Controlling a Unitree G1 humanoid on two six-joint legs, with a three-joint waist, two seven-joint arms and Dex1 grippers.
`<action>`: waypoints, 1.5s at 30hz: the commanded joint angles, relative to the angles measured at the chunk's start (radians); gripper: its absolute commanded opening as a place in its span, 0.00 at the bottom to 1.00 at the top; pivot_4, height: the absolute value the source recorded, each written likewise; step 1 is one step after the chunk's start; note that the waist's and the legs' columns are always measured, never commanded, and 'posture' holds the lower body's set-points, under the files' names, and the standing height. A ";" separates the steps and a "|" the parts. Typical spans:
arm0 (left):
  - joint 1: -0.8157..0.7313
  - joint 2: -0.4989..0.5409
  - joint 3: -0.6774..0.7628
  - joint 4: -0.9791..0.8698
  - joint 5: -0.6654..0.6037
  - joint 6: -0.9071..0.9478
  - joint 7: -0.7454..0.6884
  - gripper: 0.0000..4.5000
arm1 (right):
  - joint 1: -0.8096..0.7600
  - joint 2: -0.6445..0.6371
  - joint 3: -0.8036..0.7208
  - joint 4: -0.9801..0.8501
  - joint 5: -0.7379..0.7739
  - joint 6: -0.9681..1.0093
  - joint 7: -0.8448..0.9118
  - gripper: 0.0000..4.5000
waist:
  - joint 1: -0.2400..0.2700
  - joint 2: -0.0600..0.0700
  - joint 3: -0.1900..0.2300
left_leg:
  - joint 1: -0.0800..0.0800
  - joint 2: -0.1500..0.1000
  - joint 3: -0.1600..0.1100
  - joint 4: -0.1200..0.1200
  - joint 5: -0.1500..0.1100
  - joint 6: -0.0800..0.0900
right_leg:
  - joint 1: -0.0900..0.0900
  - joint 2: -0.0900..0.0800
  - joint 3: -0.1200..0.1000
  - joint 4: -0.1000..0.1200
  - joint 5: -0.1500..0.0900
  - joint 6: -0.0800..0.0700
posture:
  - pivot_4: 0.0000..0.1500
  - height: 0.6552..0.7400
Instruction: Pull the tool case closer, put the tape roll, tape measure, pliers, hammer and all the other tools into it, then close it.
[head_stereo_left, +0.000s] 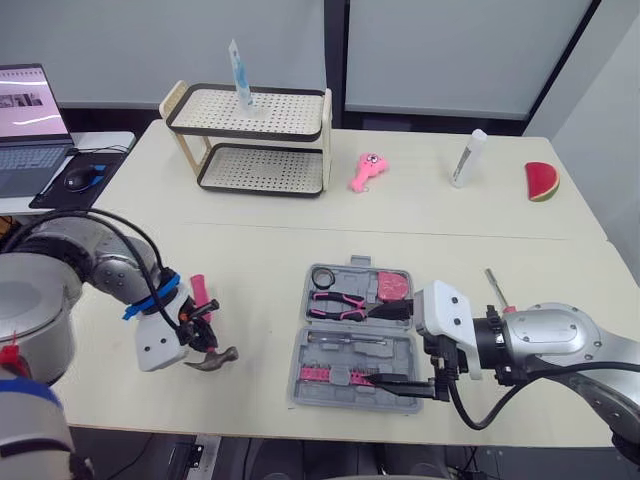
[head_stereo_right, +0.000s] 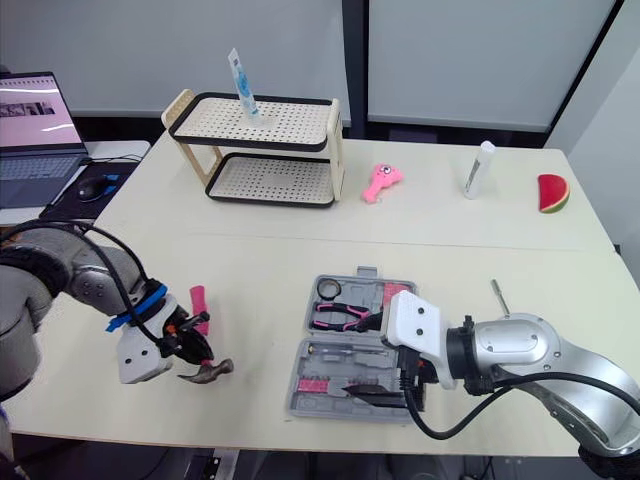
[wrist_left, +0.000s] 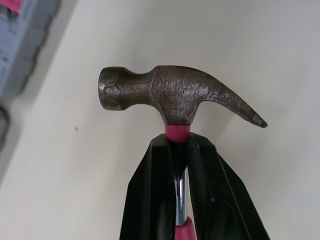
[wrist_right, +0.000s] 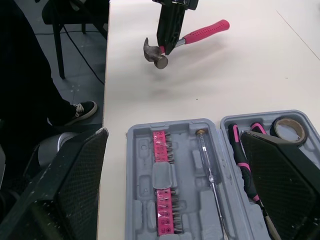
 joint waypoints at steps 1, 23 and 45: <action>0.069 0.111 0.137 -0.261 -0.326 0.310 -0.334 0.01 | -0.022 -0.008 0.012 -0.003 -0.033 -0.027 0.022 1.00 | -0.003 0.000 0.000 | 0.000 0.000 0.000 0.000 0.000 0.000 | 0.000 0.000 0.000 0.000 0.000 0.000 | 1.00 0.94; 0.895 0.214 1.167 -0.938 -0.651 1.727 -0.338 0.01 | -0.075 0.024 0.074 0.022 -0.132 -0.046 0.064 1.00 | 0.002 0.000 0.001 | -0.002 0.002 0.001 -0.001 0.000 0.000 | -0.006 0.003 0.002 0.002 -0.001 -0.001 | 1.00 0.94; 0.834 -0.513 1.633 -1.144 -0.672 2.634 0.460 0.01 | -0.100 0.050 0.133 0.087 -0.258 -0.086 0.090 1.00 | 0.008 -0.001 0.000 | -0.004 0.000 -0.001 -0.001 0.000 0.000 | -0.007 0.001 0.001 0.001 -0.001 -0.002 | 1.00 0.94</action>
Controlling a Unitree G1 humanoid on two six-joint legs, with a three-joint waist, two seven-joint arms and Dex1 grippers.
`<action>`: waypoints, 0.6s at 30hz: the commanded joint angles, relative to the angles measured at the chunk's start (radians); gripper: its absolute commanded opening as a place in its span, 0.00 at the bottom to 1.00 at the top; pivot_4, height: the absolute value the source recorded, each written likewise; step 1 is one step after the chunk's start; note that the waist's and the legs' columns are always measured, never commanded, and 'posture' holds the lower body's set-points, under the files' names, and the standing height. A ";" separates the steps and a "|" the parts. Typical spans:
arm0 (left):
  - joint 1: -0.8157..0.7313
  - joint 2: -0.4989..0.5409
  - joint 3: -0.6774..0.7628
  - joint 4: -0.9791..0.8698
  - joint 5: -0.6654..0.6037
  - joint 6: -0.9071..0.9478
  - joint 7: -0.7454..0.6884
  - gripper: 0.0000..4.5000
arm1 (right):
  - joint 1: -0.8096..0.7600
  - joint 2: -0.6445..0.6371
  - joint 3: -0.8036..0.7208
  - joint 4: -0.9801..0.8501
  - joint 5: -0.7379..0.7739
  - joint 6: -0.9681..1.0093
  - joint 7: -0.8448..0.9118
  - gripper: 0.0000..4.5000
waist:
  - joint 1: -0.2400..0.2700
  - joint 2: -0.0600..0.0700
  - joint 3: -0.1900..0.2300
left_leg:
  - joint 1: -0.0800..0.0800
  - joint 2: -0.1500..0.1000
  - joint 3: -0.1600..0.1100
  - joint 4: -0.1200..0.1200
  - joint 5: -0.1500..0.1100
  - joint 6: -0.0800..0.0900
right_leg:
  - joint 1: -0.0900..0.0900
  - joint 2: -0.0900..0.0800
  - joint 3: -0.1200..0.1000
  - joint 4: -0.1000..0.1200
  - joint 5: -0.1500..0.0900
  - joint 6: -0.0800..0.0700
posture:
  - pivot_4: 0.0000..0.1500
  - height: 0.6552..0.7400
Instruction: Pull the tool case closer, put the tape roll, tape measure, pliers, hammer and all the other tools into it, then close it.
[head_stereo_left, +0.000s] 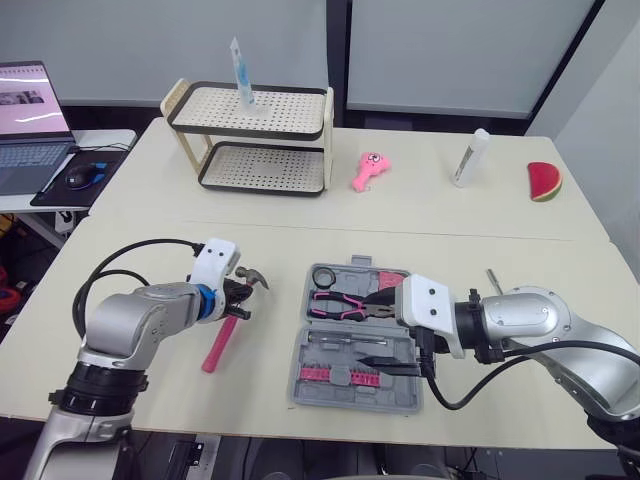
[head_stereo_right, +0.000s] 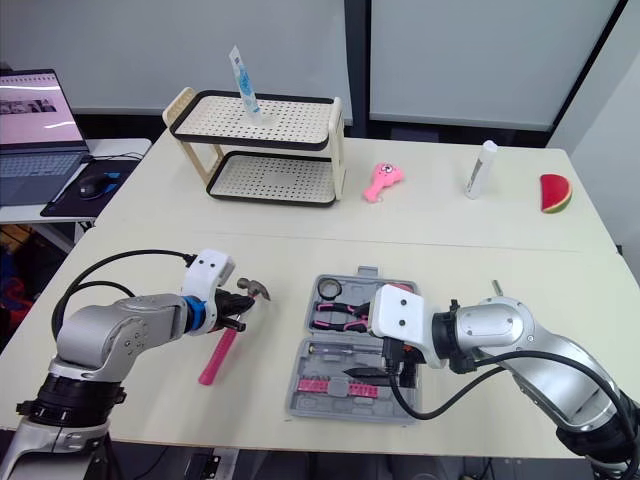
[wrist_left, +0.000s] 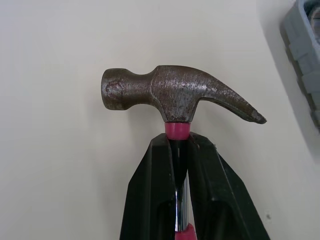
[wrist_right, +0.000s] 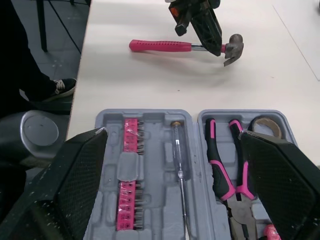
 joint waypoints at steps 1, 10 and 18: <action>-0.014 -0.034 0.023 -0.027 0.042 0.000 0.035 0.01 | -0.005 0.004 -0.011 -0.017 -0.007 -0.020 0.008 1.00 | 0.000 0.000 0.000 | 0.000 0.000 0.000 0.000 0.000 0.000 | 0.000 0.000 0.000 0.000 0.000 0.000 | 1.00 0.94; 0.085 -0.064 0.040 -0.051 0.079 -0.087 -0.018 0.27 | 0.011 -0.009 -0.026 -0.035 -0.001 -0.008 0.010 1.00 | -0.001 0.000 0.000 | 0.000 0.000 0.000 -0.002 0.000 0.000 | 0.000 -0.001 0.000 -0.003 0.000 0.000 | 1.00 0.94; 0.196 -0.033 0.126 -0.163 0.065 -0.155 -0.084 0.82 | 0.031 -0.021 -0.066 -0.052 0.020 0.000 0.008 1.00 | 0.000 0.000 0.000 | 0.000 0.000 0.000 -0.002 0.000 0.000 | 0.000 -0.001 0.000 -0.003 0.000 0.000 | 1.00 0.94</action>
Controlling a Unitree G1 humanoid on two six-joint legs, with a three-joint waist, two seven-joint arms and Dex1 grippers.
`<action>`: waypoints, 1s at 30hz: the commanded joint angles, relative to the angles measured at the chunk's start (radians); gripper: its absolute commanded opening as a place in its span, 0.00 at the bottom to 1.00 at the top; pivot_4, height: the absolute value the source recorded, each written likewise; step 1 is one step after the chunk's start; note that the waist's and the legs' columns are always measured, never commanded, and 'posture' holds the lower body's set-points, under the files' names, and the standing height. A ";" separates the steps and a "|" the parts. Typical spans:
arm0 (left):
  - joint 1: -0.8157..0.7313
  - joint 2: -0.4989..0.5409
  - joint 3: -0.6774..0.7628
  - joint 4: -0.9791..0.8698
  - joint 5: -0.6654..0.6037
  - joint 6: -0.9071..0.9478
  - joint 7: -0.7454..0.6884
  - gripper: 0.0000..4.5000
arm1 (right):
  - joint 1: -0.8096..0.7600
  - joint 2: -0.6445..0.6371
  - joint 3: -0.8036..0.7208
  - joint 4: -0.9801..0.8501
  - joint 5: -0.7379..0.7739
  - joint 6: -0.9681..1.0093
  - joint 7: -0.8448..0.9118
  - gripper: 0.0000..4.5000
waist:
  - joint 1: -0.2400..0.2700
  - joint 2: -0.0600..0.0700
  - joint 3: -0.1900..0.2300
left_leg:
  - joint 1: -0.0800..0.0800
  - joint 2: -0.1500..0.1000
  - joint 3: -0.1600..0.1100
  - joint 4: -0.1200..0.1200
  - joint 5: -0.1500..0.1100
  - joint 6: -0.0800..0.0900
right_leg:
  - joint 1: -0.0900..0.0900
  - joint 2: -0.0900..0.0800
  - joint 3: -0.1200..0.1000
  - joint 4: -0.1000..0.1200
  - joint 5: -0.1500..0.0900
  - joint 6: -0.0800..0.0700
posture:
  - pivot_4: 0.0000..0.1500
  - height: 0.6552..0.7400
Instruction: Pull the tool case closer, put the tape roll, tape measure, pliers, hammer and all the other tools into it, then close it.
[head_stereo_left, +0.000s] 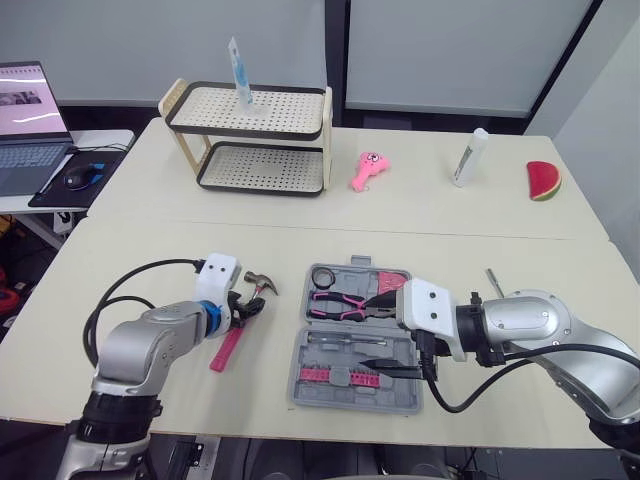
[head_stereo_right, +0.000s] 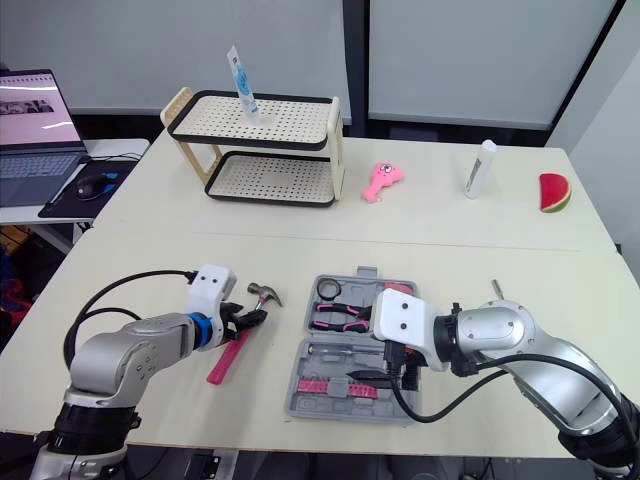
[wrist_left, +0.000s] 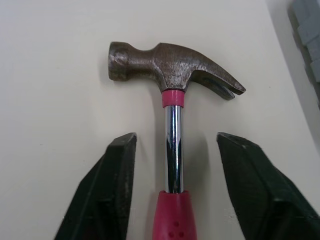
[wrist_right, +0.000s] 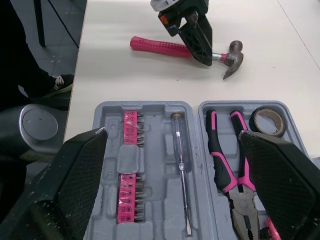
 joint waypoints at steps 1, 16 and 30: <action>0.062 0.037 0.061 -0.095 -0.008 -0.101 -0.077 0.90 | 0.010 -0.005 -0.052 -0.040 0.021 -0.005 0.003 1.00 | 0.000 0.000 0.000 | 0.000 0.000 0.000 0.000 0.000 0.000 | 0.000 0.000 0.000 0.000 0.000 0.000 | 1.00 0.94; 0.163 -0.076 0.037 0.099 0.115 -0.558 -0.205 0.99 | 0.024 0.040 -0.051 -0.030 -0.030 -0.048 -0.035 1.00 | 0.001 0.000 0.000 | 0.000 0.000 0.001 -0.001 0.000 0.000 | 0.002 -0.001 0.000 -0.006 0.001 0.001 | 1.00 0.94; 0.134 -0.133 -0.026 0.222 0.203 -0.541 -0.168 0.65 | 0.027 0.046 -0.049 -0.034 -0.034 -0.031 -0.024 1.00 | 0.001 0.001 0.000 | 0.000 0.000 0.001 -0.001 0.000 0.000 | 0.003 -0.001 -0.001 -0.006 0.001 0.001 | 1.00 0.94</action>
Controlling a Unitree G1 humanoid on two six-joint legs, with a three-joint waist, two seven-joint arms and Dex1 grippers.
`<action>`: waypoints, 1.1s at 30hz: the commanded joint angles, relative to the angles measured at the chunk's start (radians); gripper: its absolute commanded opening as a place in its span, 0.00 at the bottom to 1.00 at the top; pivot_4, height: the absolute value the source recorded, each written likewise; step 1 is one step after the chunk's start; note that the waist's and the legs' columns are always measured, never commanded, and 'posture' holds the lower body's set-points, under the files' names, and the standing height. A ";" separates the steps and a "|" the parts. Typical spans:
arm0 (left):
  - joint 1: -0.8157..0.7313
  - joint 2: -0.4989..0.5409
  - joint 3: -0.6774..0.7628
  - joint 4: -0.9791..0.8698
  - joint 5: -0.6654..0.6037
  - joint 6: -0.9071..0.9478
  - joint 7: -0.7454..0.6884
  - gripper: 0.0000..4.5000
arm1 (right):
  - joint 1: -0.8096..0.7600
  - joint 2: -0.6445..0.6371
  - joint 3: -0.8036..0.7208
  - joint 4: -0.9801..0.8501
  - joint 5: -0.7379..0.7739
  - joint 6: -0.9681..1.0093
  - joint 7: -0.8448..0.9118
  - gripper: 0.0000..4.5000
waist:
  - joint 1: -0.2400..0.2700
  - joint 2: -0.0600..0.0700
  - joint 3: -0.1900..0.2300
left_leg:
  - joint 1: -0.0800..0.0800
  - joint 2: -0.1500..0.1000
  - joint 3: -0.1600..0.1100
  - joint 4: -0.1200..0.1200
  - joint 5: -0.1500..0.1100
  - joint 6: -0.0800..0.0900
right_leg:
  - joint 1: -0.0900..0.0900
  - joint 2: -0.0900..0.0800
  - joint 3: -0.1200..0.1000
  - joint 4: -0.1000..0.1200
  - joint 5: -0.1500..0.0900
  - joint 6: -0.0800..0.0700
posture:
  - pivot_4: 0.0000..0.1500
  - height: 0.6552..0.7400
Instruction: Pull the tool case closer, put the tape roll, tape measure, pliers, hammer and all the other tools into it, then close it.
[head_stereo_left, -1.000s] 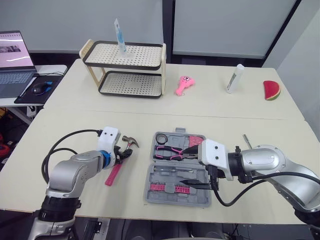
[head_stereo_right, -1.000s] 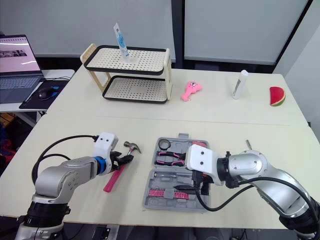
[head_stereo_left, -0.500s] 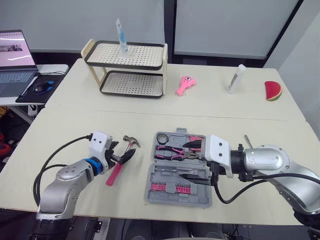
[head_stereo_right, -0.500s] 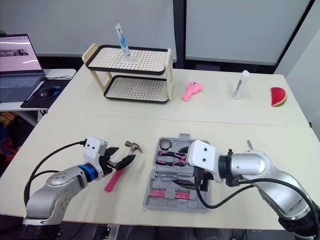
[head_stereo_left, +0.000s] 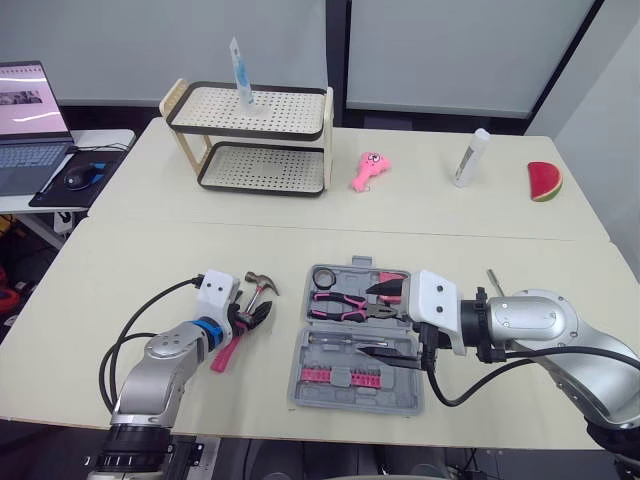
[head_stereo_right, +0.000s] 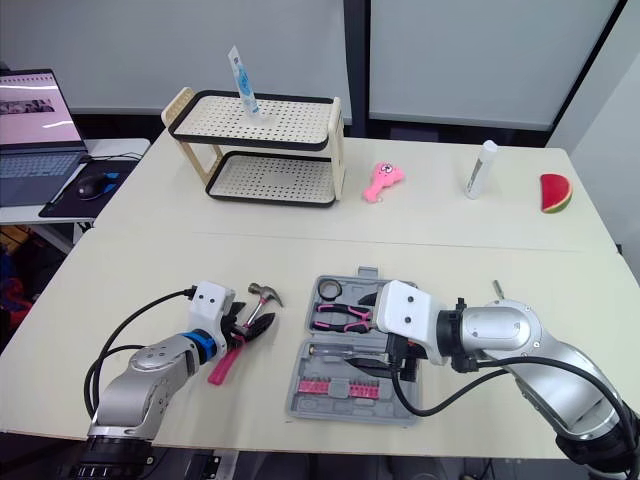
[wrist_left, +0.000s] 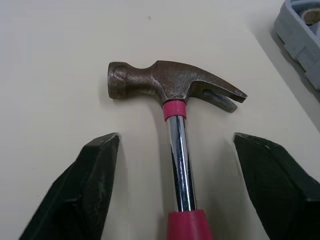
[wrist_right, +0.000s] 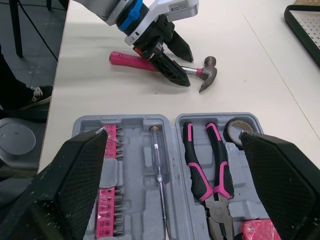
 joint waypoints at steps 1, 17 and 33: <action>-0.002 -0.015 -0.022 0.040 0.017 -0.007 -0.008 0.59 | -0.001 0.004 -0.006 -0.024 0.006 -0.003 -0.001 1.00 | 0.000 0.000 0.000 | 0.000 0.000 0.000 0.000 0.000 0.000 | 0.000 0.000 0.000 0.000 0.000 0.000 | 1.00 0.94; 0.046 0.033 0.064 0.010 0.004 -0.066 -0.049 0.02 | 0.028 0.004 -0.039 -0.024 0.006 -0.053 0.004 1.00 | -0.007 0.001 -0.001 | 0.002 0.000 0.000 -0.001 0.000 0.000 | 0.001 0.000 0.000 -0.001 0.000 0.000 | 1.00 0.94; -0.019 0.338 -0.124 -0.349 -0.134 -0.247 -0.687 0.02 | 0.450 -0.190 -0.470 -0.128 0.123 -0.136 0.176 1.00 | 0.012 0.002 0.000 | 0.004 0.000 0.000 0.001 0.000 0.000 | 0.006 -0.001 -0.002 0.000 0.000 0.000 | 1.00 0.94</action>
